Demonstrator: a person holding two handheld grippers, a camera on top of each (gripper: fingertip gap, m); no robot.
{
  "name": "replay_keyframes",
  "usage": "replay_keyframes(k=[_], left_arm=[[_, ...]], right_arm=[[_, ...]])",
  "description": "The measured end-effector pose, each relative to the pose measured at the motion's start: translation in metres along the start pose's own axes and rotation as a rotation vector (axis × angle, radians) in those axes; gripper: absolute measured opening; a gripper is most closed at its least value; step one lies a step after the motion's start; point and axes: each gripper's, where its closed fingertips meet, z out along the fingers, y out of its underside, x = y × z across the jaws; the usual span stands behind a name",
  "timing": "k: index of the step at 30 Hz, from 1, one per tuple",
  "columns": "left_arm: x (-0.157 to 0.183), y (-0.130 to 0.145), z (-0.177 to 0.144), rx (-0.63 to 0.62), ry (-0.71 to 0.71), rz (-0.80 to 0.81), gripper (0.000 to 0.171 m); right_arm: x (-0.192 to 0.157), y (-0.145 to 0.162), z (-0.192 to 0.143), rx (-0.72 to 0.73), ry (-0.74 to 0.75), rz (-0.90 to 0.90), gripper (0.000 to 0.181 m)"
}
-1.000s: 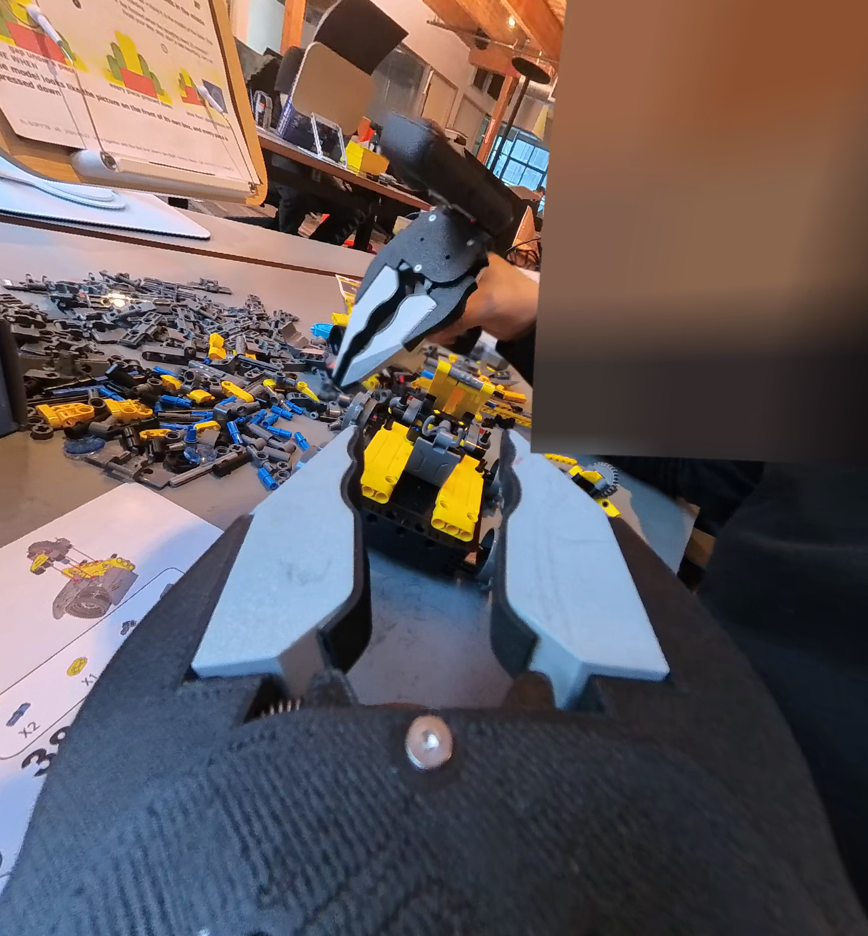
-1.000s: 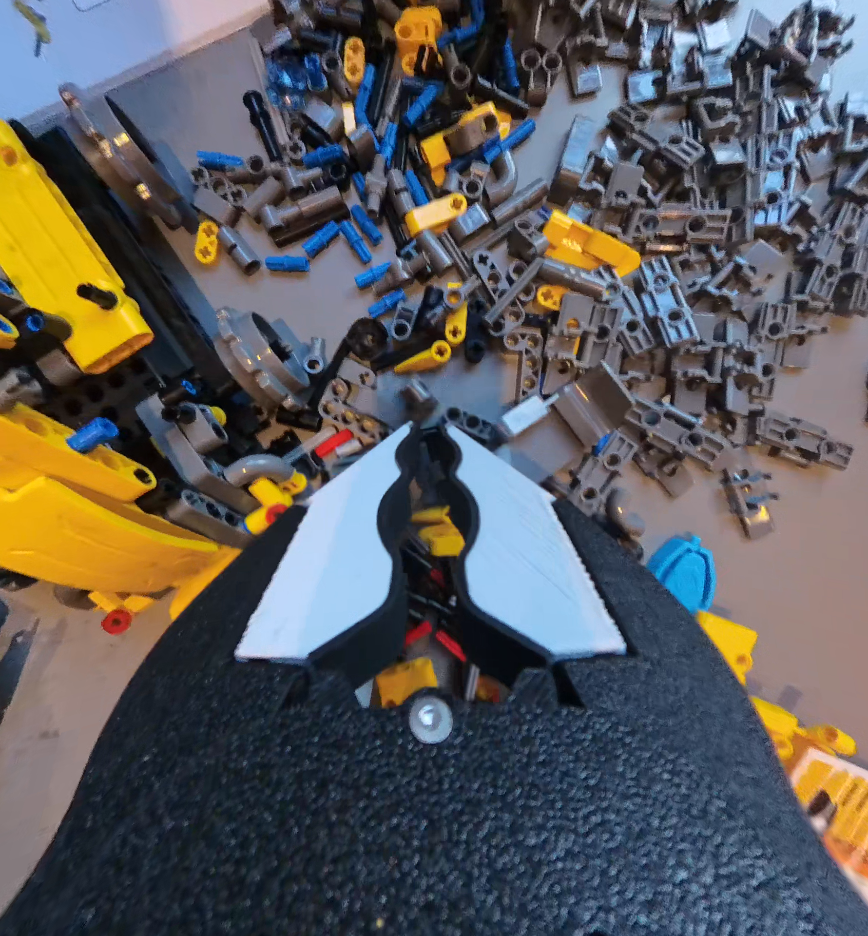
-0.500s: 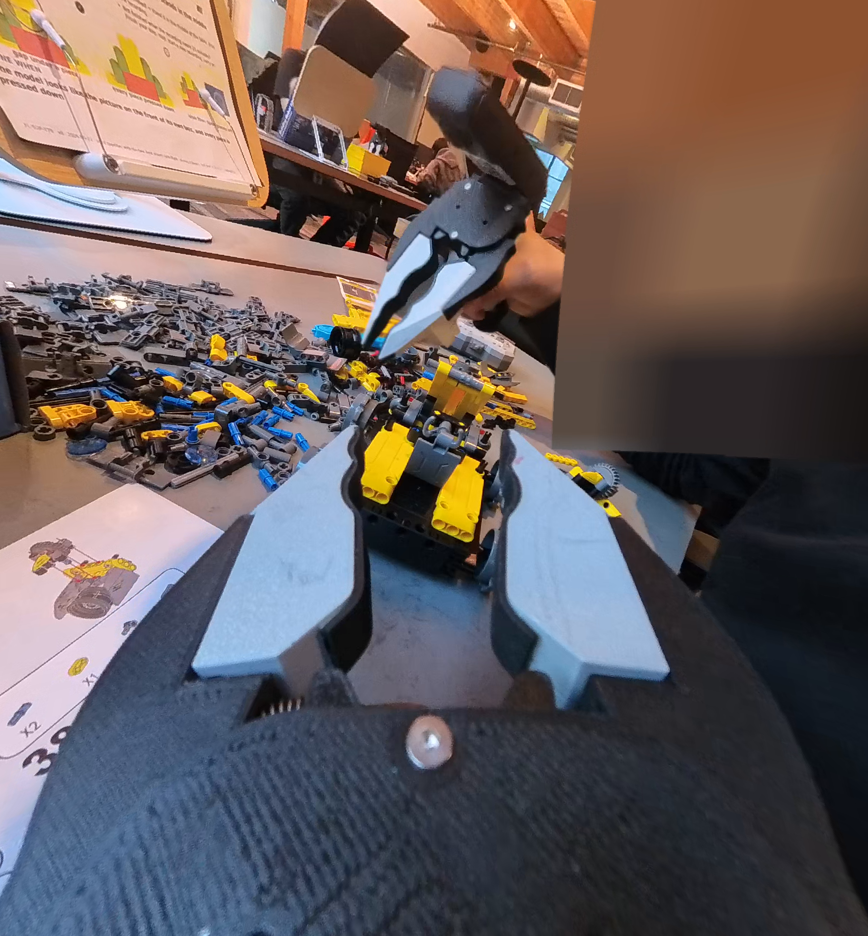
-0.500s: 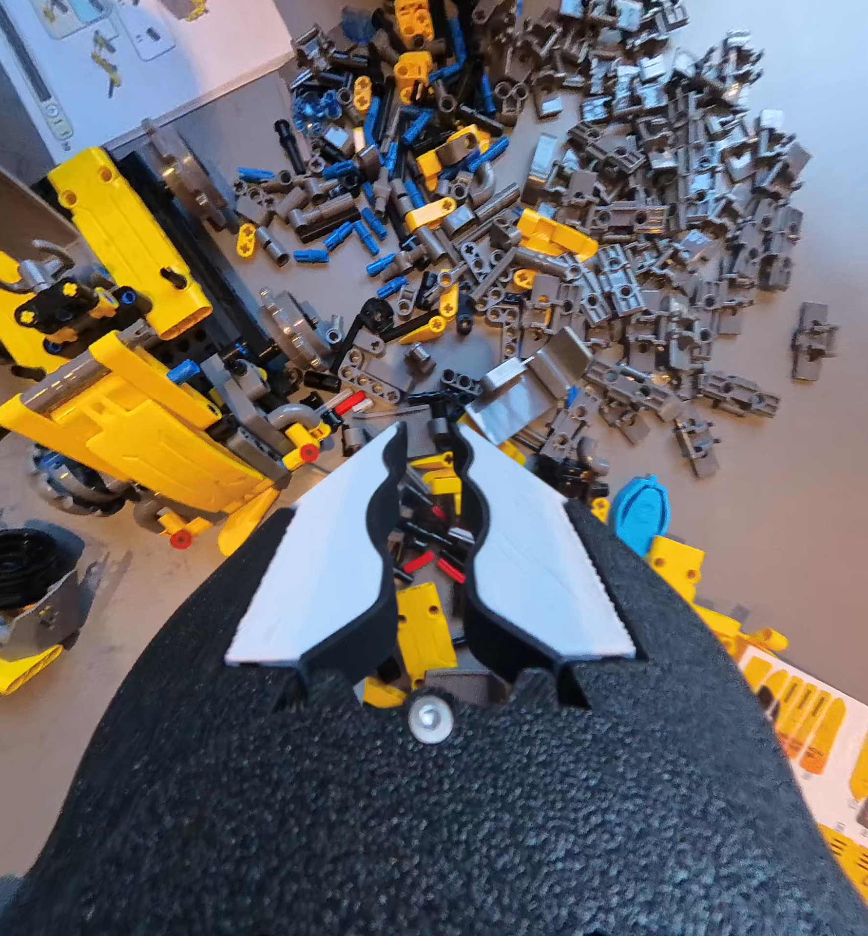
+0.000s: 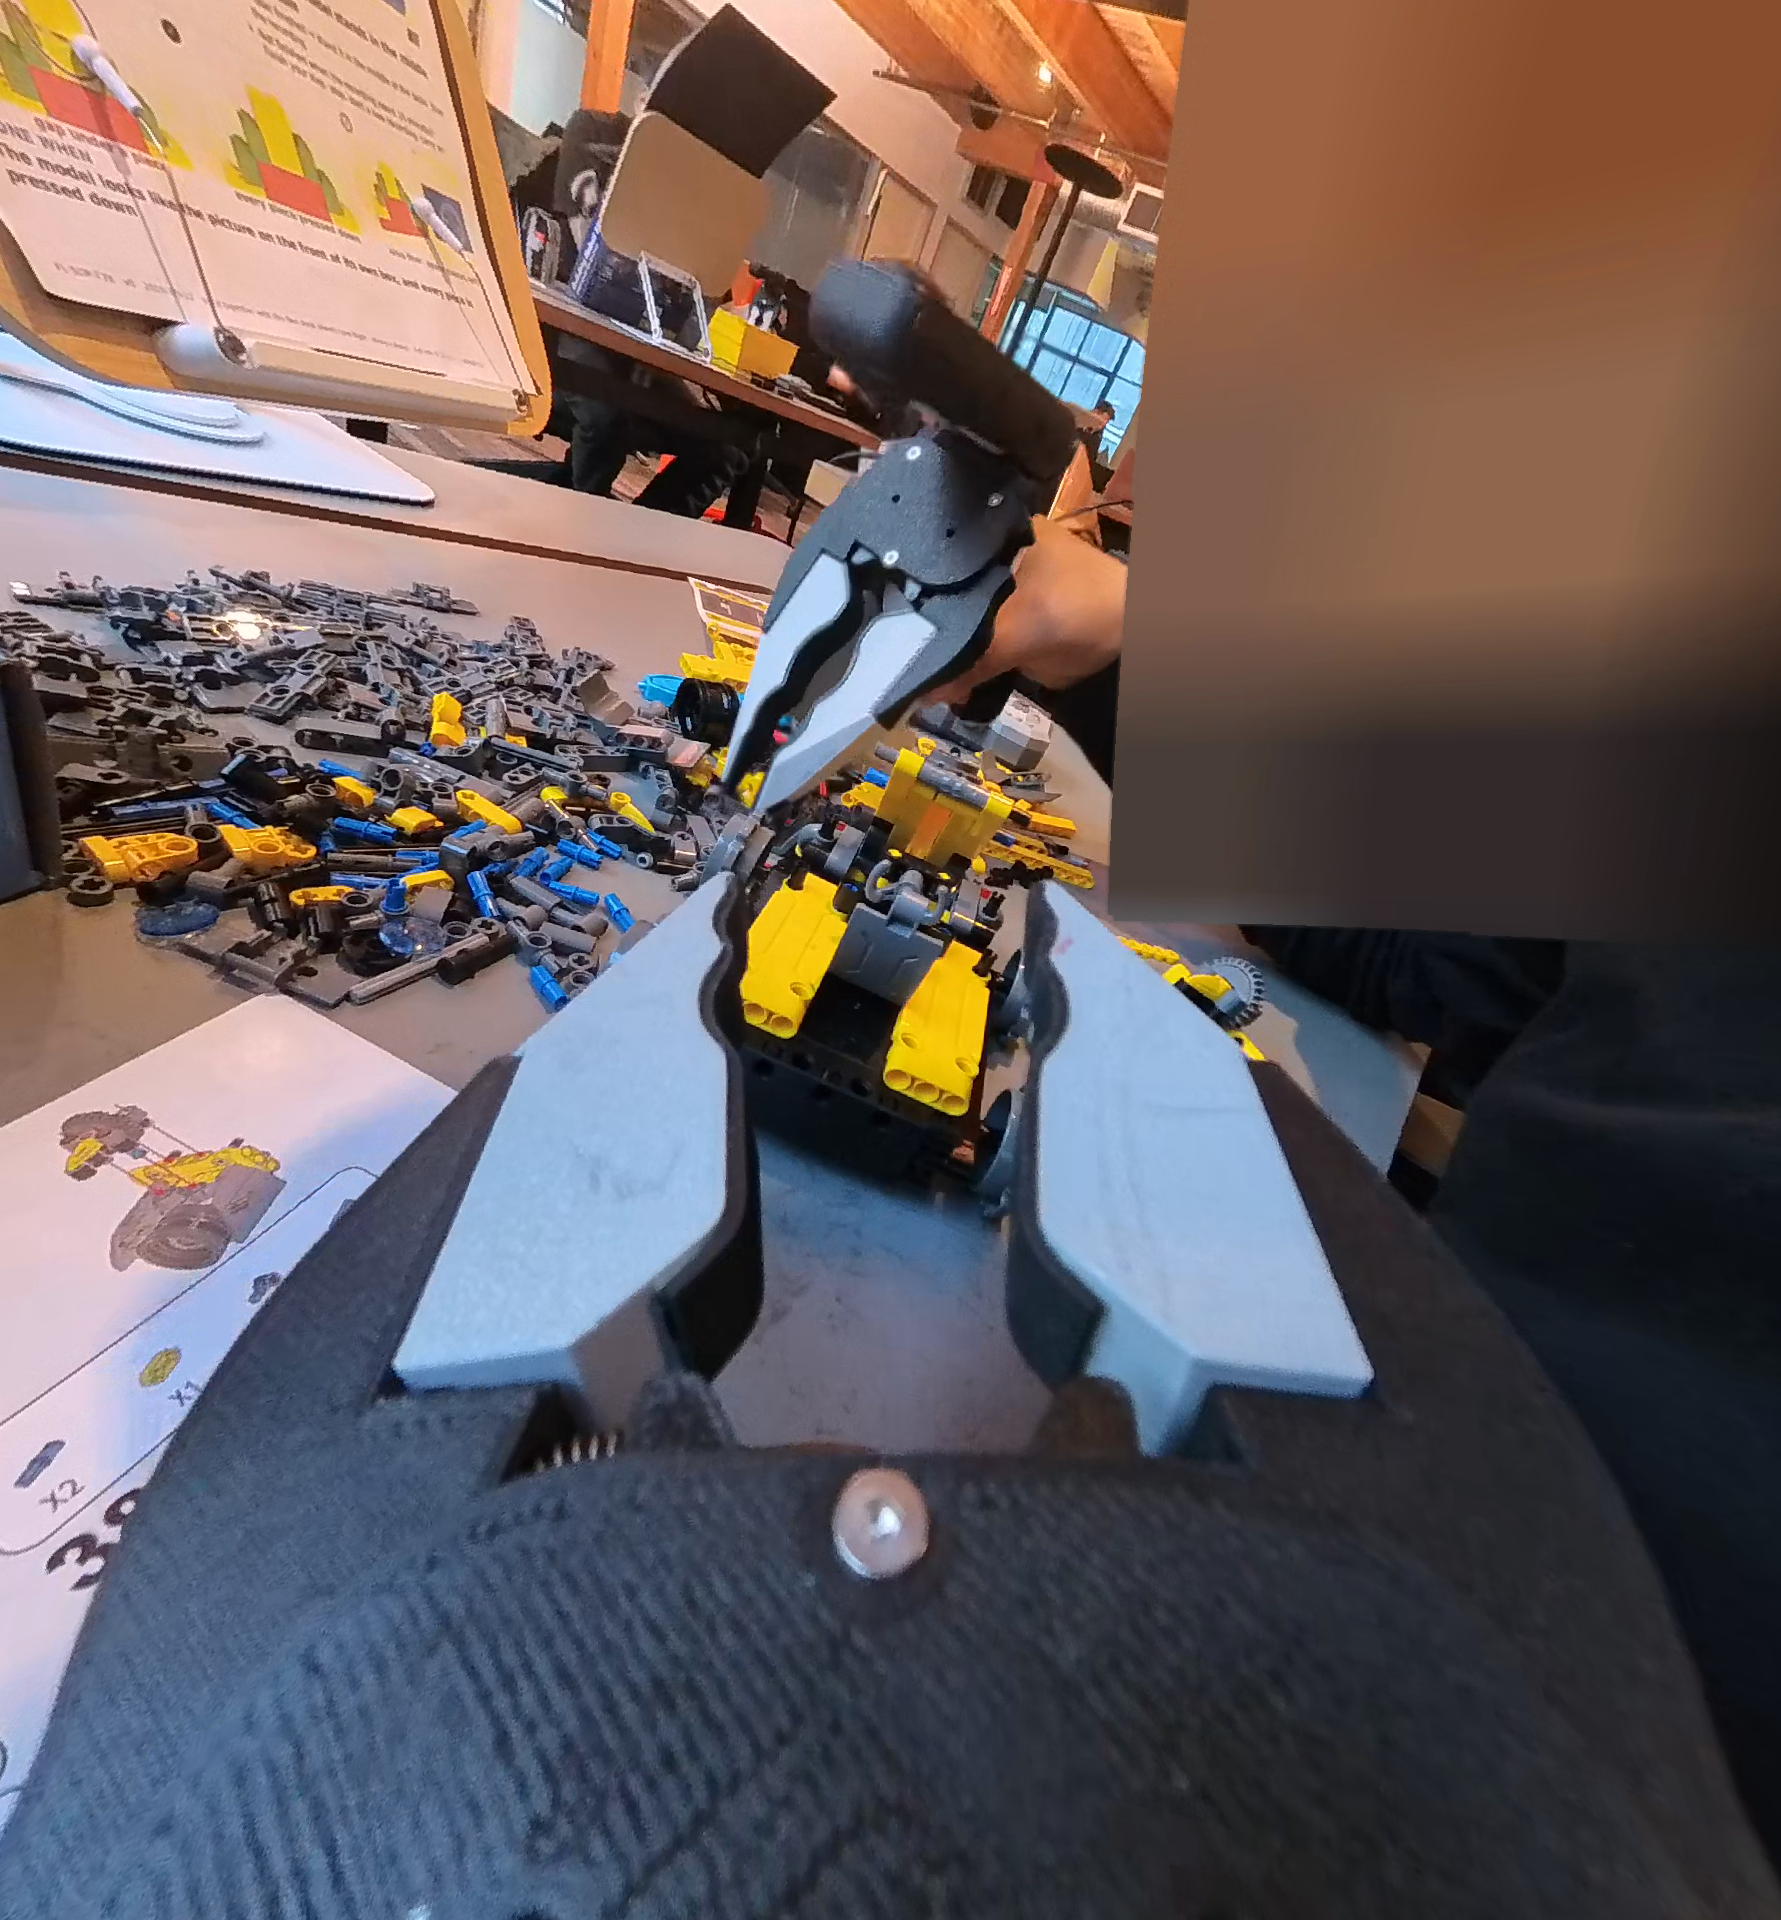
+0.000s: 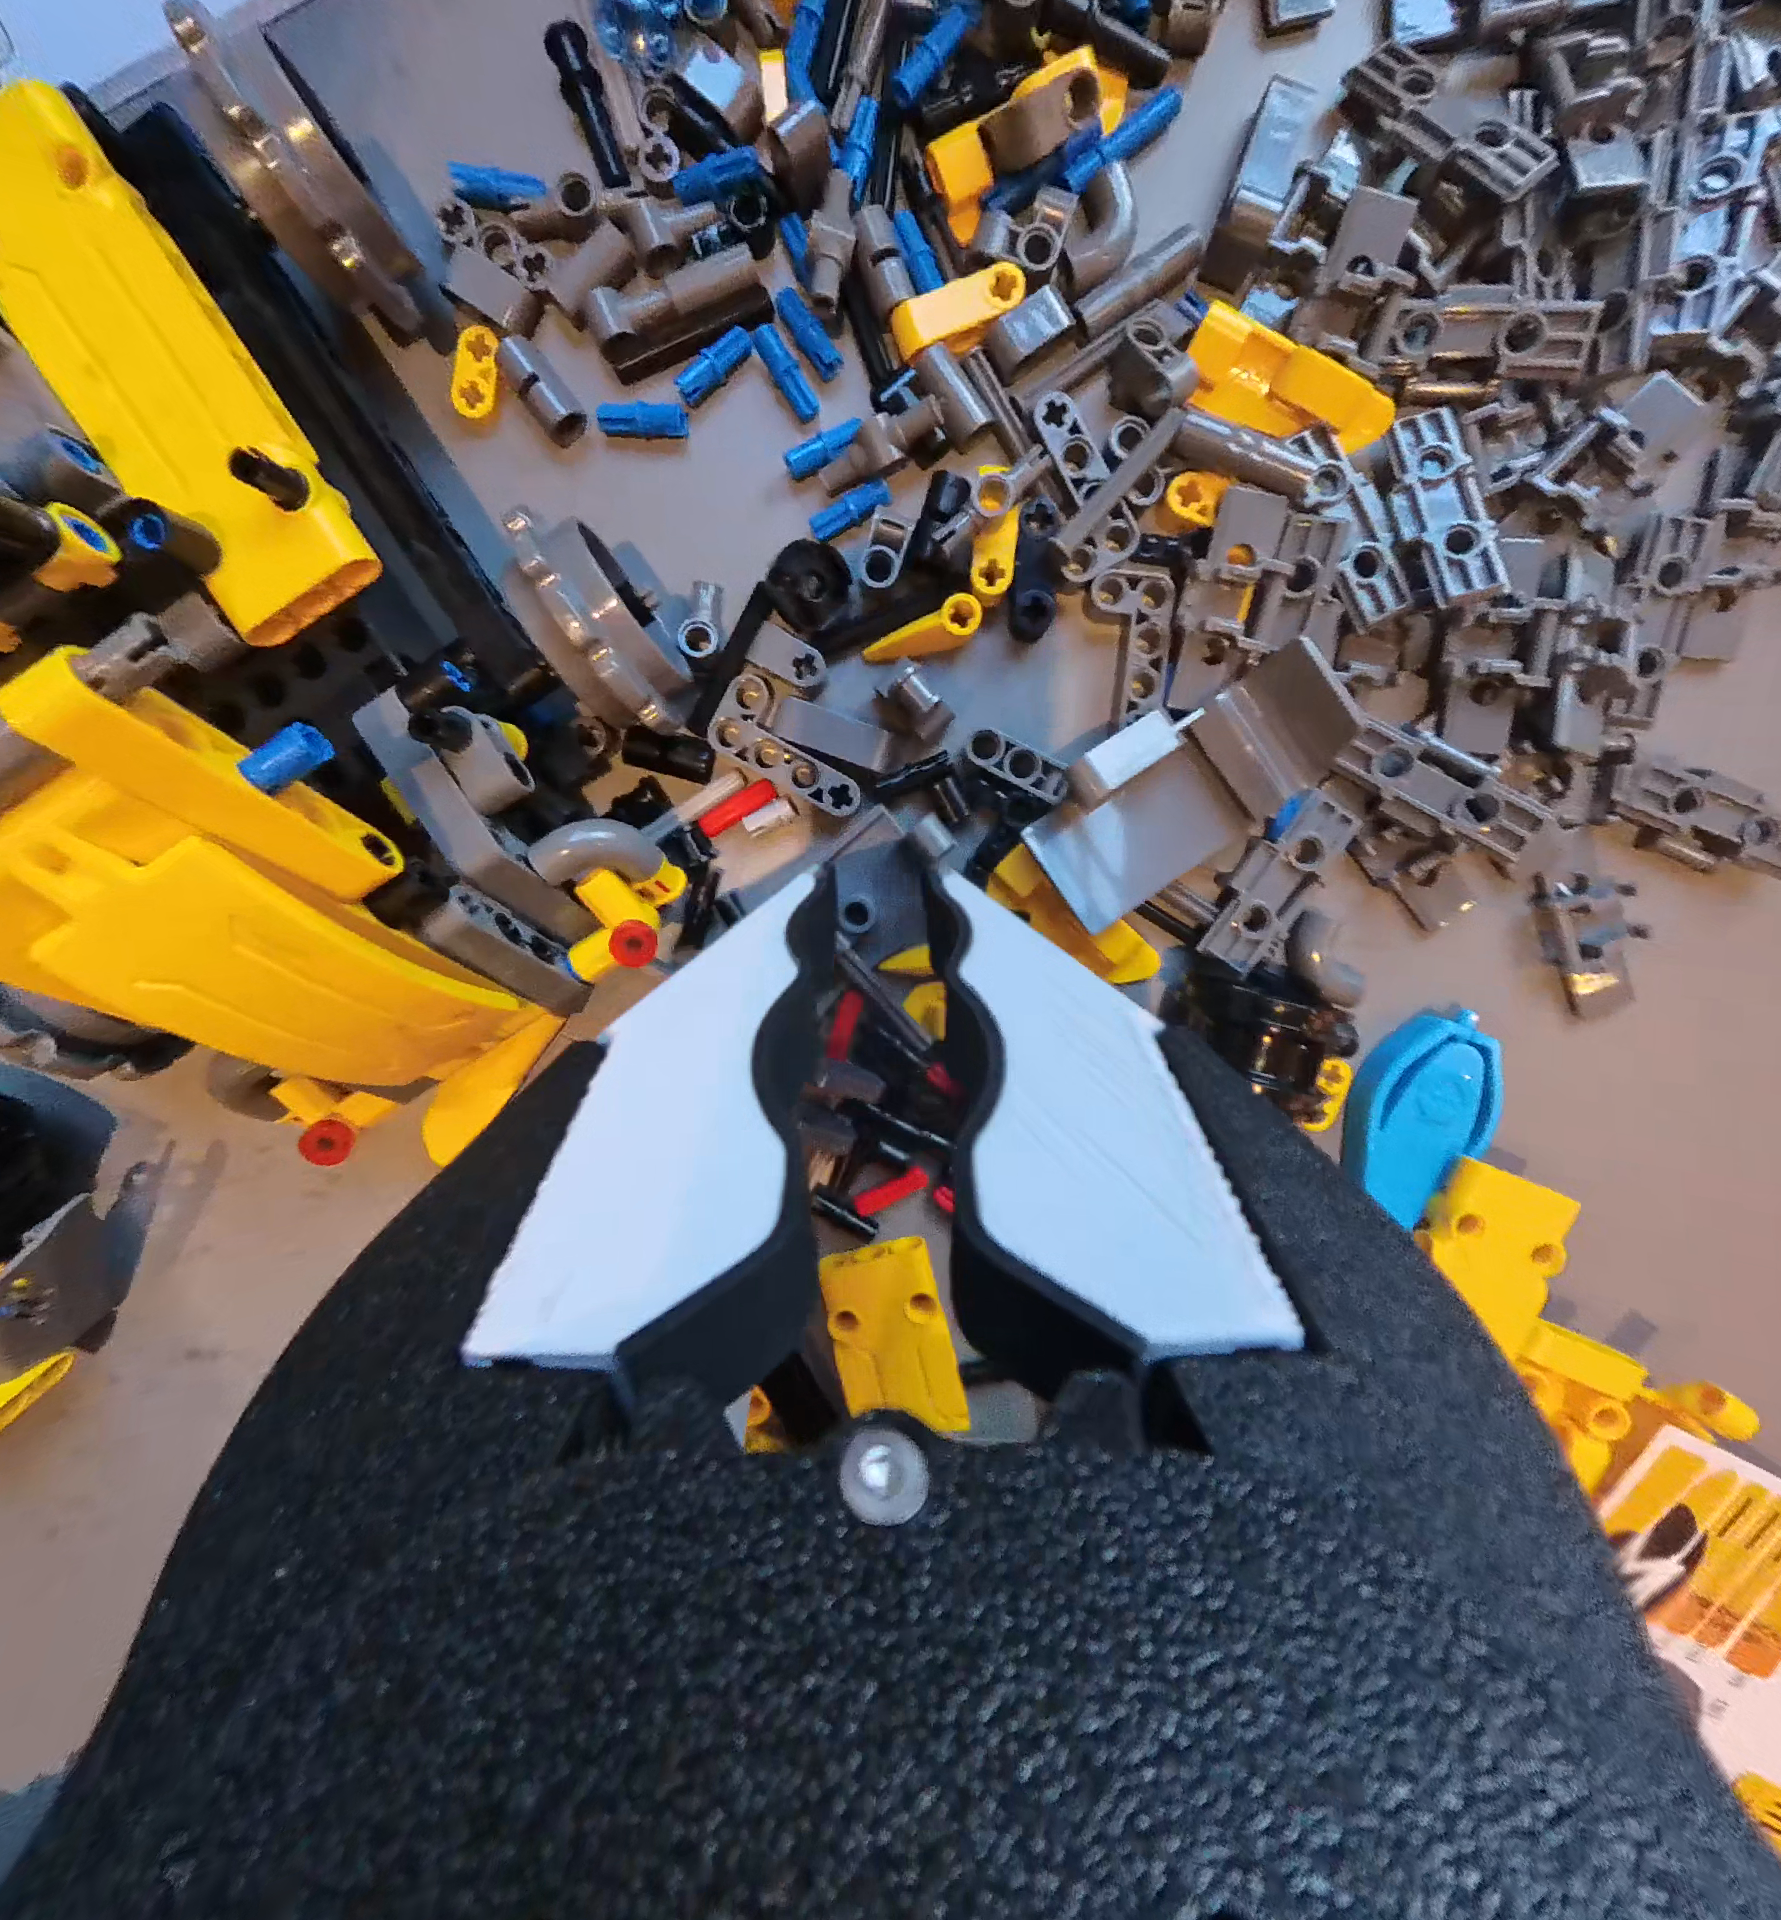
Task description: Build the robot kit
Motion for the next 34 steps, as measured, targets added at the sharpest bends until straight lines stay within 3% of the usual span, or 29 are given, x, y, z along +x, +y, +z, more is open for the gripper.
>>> replay_keyframes(k=[5, 8, 12, 17, 21, 27, 34], left_arm=[[0.0, -0.001, -0.001, 0.005, 0.003, -0.006, 0.05], [0.0, -0.001, -0.001, 0.006, 0.004, -0.008, 0.05], [0.0, -0.001, -0.001, 0.011, 0.005, -0.01, 0.05], [-0.002, -0.001, -0.001, 0.008, 0.001, -0.017, 0.05], [-0.004, -0.001, 0.0, 0.004, -0.007, -0.026, 0.05], [-0.001, -0.005, -0.005, 0.044, -0.006, -0.002, 0.049], [0.001, -0.009, -0.008, 0.072, -0.001, 0.014, 0.047]], right_arm=[[0.006, -0.016, -0.015, 0.11, 0.007, 0.045, 0.015], [0.004, -0.012, -0.013, 0.091, -0.012, 0.042, 0.016], [0.021, 0.001, -0.011, 0.03, 0.084, 0.038, 0.016], [0.016, -0.016, -0.018, 0.11, 0.074, 0.039, 0.015], [-0.01, -0.05, -0.015, 0.16, 0.016, -0.084, 0.014], [-0.033, -0.094, 0.009, 0.071, -0.063, -0.388, 0.013], [-0.065, -0.105, 0.048, -0.025, -0.298, -0.53, 0.006]])
